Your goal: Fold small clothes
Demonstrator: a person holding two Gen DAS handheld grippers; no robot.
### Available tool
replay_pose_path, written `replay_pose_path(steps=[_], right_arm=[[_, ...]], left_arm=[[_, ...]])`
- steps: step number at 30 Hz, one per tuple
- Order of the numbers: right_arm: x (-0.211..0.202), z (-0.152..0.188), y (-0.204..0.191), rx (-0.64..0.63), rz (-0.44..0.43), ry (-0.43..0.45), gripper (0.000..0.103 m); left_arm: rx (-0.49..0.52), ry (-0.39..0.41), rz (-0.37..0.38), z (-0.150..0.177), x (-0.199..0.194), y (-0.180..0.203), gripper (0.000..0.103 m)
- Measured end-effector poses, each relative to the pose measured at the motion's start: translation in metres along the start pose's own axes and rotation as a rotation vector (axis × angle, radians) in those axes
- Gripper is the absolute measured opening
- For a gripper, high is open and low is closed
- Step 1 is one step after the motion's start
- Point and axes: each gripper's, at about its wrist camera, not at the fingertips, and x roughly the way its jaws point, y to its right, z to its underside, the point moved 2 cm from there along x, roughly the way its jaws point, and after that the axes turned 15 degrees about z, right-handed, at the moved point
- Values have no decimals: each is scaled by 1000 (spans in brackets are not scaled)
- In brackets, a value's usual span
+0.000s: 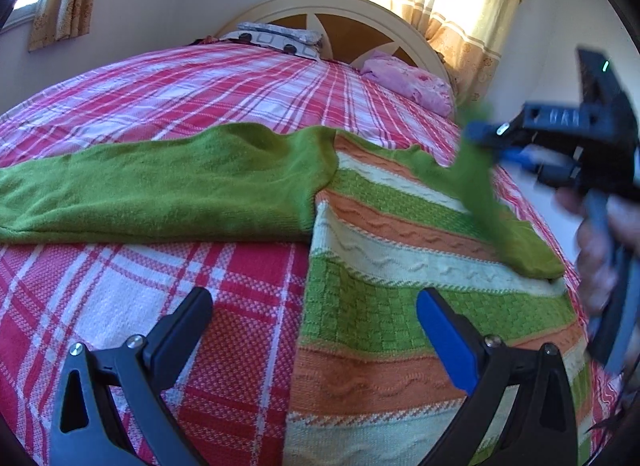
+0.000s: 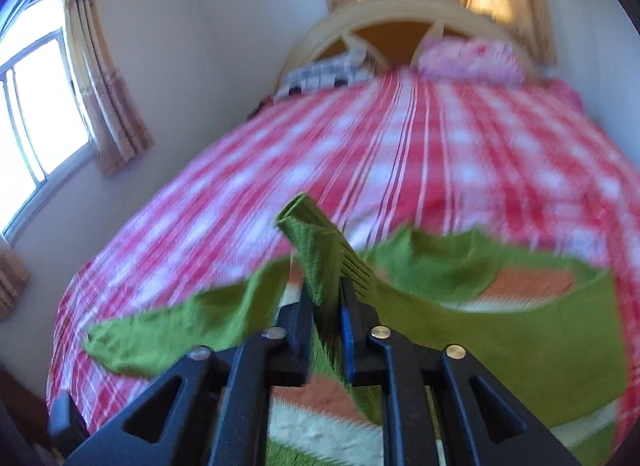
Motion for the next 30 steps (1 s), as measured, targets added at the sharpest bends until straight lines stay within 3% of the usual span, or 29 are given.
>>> replay_pose_path(steps=[2, 5, 9, 14, 18, 19, 21, 23, 25, 30], right_arm=[[8, 17, 7, 9, -29, -50, 64], [-4, 38, 33, 18, -3, -56, 64], [-31, 66, 77, -22, 126, -31, 65], [-58, 98, 113, -69, 212, -10, 70], [-67, 122, 113, -129, 247, 24, 72], [-68, 127, 111, -144, 258, 33, 72], [-67, 137, 107, -168, 269, 48, 72], [-64, 146, 102, -185, 269, 54, 72], [-62, 153, 98, -202, 277, 59, 72], [-65, 156, 103, -182, 262, 72, 75]], left_arm=[[0, -6, 24, 0, -1, 0, 103], [1, -21, 64, 0, -1, 2, 103], [6, -68, 98, -9, -1, 9, 96], [78, -84, 135, -40, -2, 37, 88], [105, -135, 142, -63, 24, 55, 88], [98, -155, 128, -67, 34, 54, 83], [48, -198, 128, -71, 54, 49, 82], [-12, -226, 109, -71, 68, 41, 73], [-65, -257, 110, -68, 83, 37, 73], [-98, -300, 86, -56, 107, 36, 65]])
